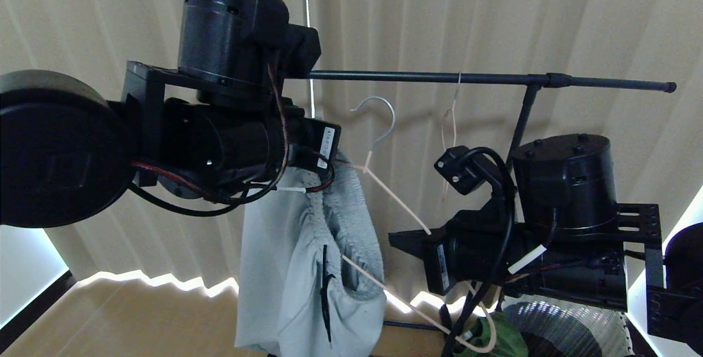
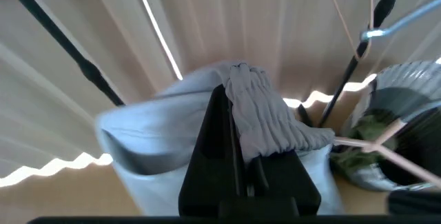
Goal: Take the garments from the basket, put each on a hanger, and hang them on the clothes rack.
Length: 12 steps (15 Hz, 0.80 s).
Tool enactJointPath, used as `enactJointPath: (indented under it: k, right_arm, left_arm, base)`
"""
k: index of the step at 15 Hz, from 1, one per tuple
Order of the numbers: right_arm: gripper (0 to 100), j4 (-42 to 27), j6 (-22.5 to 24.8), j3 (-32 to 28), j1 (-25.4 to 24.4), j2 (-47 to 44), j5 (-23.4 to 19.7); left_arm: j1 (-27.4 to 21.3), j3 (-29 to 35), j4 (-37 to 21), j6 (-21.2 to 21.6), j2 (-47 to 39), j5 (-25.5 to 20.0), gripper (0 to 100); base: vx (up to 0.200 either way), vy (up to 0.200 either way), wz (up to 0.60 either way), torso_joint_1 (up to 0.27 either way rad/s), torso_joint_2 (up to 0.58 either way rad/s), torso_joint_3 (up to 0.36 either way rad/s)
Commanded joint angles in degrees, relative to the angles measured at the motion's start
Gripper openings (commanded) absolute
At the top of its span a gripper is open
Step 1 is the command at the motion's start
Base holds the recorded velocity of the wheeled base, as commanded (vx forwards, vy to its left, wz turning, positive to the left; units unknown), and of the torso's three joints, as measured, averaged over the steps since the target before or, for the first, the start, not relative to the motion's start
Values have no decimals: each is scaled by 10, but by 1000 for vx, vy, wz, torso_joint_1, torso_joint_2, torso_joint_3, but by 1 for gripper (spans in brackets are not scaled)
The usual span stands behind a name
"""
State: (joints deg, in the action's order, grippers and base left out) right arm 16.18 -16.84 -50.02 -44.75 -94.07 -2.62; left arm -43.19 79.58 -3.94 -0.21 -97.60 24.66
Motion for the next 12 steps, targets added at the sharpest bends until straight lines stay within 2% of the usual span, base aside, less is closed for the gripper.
enactJointPath:
  k: [1,3,6,10,12]
  right_arm:
    - [0,1,0,2,0,7,0]
    - [0,12,2,3,1,7,0]
    - [0,20,2,3,0,7,0]
    - [0,25,3,0,1,13,0]
    - [0,25,3,-3,1,18,0]
  left_arm:
    - [-9,-3,5,3,12,-18,0]
    - [-22,-13,7,4,23,-56,0]
    - [-30,-20,7,5,25,-58,0]
    - [-39,-66,8,13,42,-57,0]
    - [-39,-90,31,18,45,-58,0]
  base:
    - [0,0,0,0,0,0]
    - [0,0,0,0,0,0]
    - [0,0,0,0,0,0]
    - [0,0,0,0,0,0]
    - [0,0,0,0,0,0]
